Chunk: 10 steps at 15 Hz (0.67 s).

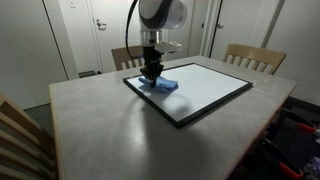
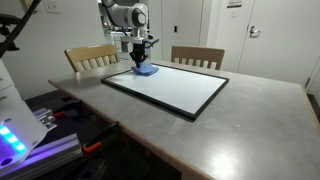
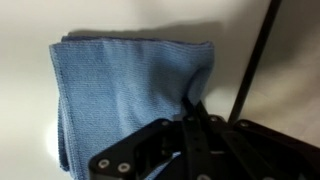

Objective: Use the blue towel to wipe the whiteboard

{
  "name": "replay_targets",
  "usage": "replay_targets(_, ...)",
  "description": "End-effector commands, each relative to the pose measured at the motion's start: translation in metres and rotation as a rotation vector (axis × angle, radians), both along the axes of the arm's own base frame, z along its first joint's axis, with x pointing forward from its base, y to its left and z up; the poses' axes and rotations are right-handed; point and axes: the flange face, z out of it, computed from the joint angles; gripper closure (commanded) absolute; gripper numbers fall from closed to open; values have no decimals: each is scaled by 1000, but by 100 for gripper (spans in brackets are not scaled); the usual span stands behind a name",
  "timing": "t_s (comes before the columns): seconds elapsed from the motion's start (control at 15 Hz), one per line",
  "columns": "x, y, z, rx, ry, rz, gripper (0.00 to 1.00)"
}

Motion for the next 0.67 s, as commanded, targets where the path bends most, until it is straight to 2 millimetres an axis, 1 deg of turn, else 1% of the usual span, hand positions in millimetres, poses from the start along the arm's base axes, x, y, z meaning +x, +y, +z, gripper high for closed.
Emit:
replay_targets(0.0,7,17,-1,4,25,7,99)
replay_targets(0.27,8,36,1,5,29,26,99)
replay_targets(0.6,10,64,2,29,19,44,99)
